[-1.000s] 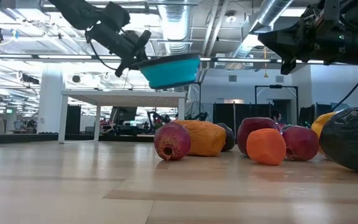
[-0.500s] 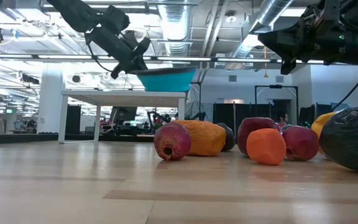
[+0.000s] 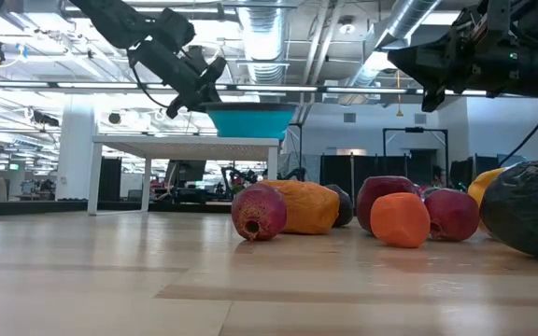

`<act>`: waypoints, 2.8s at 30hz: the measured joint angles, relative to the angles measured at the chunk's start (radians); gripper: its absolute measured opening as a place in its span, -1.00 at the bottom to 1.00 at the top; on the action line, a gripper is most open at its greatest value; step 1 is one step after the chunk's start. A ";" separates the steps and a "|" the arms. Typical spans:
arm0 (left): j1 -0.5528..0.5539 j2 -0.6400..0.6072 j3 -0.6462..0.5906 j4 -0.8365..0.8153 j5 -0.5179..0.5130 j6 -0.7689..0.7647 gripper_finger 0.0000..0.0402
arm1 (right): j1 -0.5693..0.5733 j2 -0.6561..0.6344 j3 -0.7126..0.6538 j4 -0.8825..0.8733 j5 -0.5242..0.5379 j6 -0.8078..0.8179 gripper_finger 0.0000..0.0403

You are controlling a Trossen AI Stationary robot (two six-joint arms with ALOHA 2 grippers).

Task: Pick & Place Fruit
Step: Put the blue strainer bowl on the shelf, then put the dark purple plum into the blue strainer bowl

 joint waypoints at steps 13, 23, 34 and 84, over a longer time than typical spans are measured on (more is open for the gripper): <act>0.021 0.000 0.000 -0.042 0.031 -0.001 -0.51 | 0.000 0.000 0.000 0.000 0.000 0.000 -1.00; 0.034 0.000 0.000 -0.061 0.042 0.006 -0.35 | 0.000 0.000 0.000 0.000 0.000 0.002 -1.00; 0.039 -0.057 0.000 -0.088 0.065 0.061 0.17 | 0.000 0.000 0.000 0.000 0.000 0.008 -1.00; -0.852 -0.571 -0.885 0.594 -0.224 0.179 -0.26 | -0.132 0.812 1.011 -1.549 -0.080 -0.252 0.37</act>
